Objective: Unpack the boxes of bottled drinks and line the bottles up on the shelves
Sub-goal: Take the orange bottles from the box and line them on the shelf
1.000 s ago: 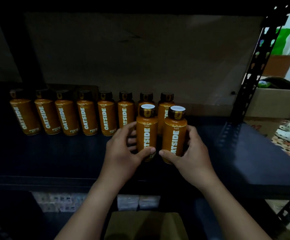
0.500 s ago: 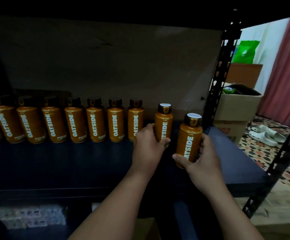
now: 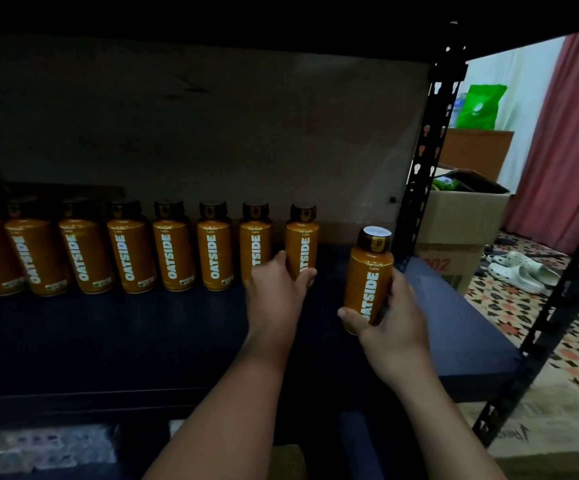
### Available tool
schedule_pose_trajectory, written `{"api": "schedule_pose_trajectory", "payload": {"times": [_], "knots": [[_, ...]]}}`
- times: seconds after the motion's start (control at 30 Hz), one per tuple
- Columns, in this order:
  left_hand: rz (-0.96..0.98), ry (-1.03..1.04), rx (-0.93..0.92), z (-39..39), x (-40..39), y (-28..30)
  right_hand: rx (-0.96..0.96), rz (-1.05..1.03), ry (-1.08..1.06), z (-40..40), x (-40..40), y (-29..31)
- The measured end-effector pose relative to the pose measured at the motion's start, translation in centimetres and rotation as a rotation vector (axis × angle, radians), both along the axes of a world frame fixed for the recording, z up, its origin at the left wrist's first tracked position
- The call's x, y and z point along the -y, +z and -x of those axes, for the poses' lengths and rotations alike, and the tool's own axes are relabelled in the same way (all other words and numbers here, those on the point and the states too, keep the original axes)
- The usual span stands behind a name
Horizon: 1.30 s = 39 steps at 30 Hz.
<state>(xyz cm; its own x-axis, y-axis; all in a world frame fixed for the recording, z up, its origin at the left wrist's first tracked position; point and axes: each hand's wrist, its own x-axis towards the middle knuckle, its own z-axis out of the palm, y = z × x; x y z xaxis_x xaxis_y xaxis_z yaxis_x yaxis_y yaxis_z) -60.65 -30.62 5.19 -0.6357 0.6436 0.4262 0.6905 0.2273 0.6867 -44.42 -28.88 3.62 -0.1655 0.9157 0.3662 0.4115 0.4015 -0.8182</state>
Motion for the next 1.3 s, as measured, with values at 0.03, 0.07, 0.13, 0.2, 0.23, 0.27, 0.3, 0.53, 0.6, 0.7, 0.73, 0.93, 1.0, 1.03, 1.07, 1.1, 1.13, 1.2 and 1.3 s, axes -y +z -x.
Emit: {"api": "schedule_pose_trajectory", "payload": {"times": [0.03, 0.07, 0.13, 0.2, 0.23, 0.27, 0.3, 0.53, 0.6, 0.7, 0.73, 0.93, 1.0, 1.03, 1.07, 1.1, 1.13, 1.2, 1.3], "knots": [[0.000, 0.004, 0.014, 0.0, 0.1, 0.0, -0.005, 0.000, -0.004, 0.1, 0.0, -0.1], [0.003, 0.006, 0.031, 0.1, 0.1, 0.0, -0.011, 0.000, -0.006, 0.2, 0.0, -0.2], [0.008, 0.016, 0.049, 0.3, 0.2, 0.0, -0.018, 0.005, -0.006, 0.3, 0.1, -0.4], [0.007, 0.026, 0.052, 0.4, 0.1, -0.1, -0.018, 0.009, -0.002, 0.3, 0.0, -0.3], [0.009, 0.030, 0.050, 0.4, 0.1, -0.1, -0.015, 0.012, -0.001, 0.3, 0.0, -0.3], [0.013, 0.033, 0.049, 0.4, 0.1, -0.1, -0.012, 0.014, -0.001, 0.3, 0.1, -0.3], [0.016, 0.038, 0.046, 0.4, 0.1, -0.1, -0.010, 0.015, -0.003, 0.4, 0.1, -0.3], [-0.002, 0.038, 0.069, 0.5, 0.0, -0.2, 0.005, 0.027, 0.009, 1.0, 0.2, 0.4], [-0.030, 0.032, 0.091, 0.5, 0.1, -0.3, 0.012, 0.028, 0.019, 1.4, 0.0, 0.6], [-0.042, 0.041, 0.106, 0.5, 0.1, -0.3, 0.026, 0.013, 0.010, 2.4, -0.6, 0.7], [-0.042, 0.040, 0.110, 0.5, 0.1, -0.3, 0.031, 0.003, 0.002, 2.8, -0.9, 0.7], [-0.039, 0.018, 0.133, 0.7, 0.1, -0.4, 0.048, 0.036, -0.001, 5.4, -3.7, 1.0], [-0.039, 0.011, 0.133, 0.8, 0.0, -0.7, 0.047, 0.057, 0.006, 6.0, -4.5, 1.2], [-0.039, 0.010, 0.131, 0.8, -0.1, -0.7, 0.043, 0.065, 0.011, 6.2, -4.8, 1.3], [-0.039, 0.011, 0.131, 0.8, -0.2, -0.8, 0.037, 0.072, 0.017, 6.4, -5.1, 1.4], [-0.036, 0.014, 0.134, 0.8, -0.3, -0.8, 0.032, 0.079, 0.020, 6.6, -5.3, 1.4], [-0.031, 0.018, 0.134, 0.8, -0.3, -0.8, 0.029, 0.082, 0.020, 6.7, -5.4, 1.4], [-0.013, 0.030, 0.134, 0.8, -0.4, -0.9, 0.026, 0.089, 0.012, 7.0, -5.5, 1.2], [0.001, 0.037, 0.139, 0.9, -0.4, -1.0, 0.016, 0.094, 0.009, 7.1, -5.5, 0.9]]}}
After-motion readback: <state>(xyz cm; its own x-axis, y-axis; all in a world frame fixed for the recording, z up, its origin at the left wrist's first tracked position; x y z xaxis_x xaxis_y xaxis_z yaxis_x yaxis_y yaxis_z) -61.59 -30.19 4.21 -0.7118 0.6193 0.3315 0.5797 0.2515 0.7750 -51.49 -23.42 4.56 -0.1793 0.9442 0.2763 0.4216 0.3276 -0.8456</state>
